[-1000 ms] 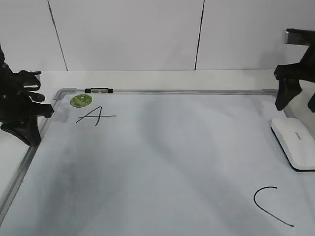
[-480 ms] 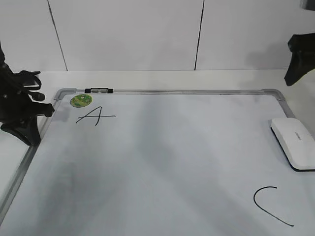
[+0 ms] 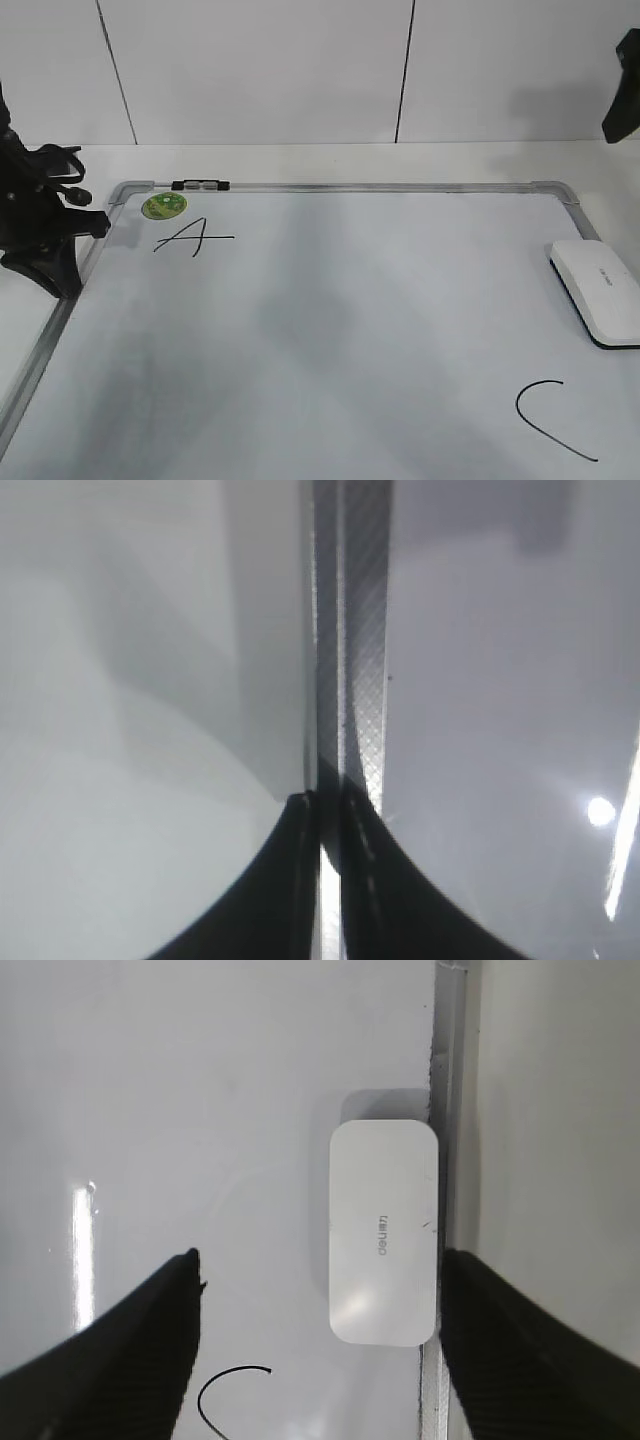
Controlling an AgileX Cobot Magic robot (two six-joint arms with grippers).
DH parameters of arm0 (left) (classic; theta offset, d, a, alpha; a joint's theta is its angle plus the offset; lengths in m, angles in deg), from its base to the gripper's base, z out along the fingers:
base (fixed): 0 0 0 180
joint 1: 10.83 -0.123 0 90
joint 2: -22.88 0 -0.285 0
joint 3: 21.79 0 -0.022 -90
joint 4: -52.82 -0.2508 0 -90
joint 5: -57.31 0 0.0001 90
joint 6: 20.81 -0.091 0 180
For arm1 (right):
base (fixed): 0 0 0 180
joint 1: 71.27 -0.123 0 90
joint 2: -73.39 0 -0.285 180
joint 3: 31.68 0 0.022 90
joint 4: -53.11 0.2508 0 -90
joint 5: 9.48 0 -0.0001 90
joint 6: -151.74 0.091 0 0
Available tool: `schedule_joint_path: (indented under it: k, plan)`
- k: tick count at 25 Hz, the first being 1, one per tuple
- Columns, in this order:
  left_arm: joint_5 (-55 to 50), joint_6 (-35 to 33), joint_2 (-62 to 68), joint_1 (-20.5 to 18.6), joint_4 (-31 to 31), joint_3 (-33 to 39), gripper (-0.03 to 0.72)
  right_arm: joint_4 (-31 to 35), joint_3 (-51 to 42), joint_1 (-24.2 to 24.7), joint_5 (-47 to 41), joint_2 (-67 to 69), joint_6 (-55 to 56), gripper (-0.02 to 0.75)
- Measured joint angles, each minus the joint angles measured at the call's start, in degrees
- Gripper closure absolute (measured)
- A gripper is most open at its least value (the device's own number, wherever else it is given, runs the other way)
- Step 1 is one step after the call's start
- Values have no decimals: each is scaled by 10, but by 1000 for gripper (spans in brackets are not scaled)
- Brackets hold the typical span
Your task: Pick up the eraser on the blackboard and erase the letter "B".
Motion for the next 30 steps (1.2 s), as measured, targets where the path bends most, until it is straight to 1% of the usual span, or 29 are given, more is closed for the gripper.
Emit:
schedule_joint_path:
  k: [10, 13, 20, 24, 30]
  plan:
    - [-2, 6, 0, 0, -5, 0, 661, -1, 0, 0, -2, -2, 1, 146]
    - [-4, 6, 0, 0, -7, -4, 624, -1, 0, 0, -2, -2, 1, 146]
    - [-72, 6, 13, 1, -25, -52, 472, 3, 0, 0, -3, -2, 1, 146]
    - [-94, 6, 13, 1, -30, -91, 447, 7, 0, 0, -3, -2, 1, 146]
    - [-112, 6, -8, 1, -48, -125, 445, 9, 0, 0, -3, -27, 1, 146]
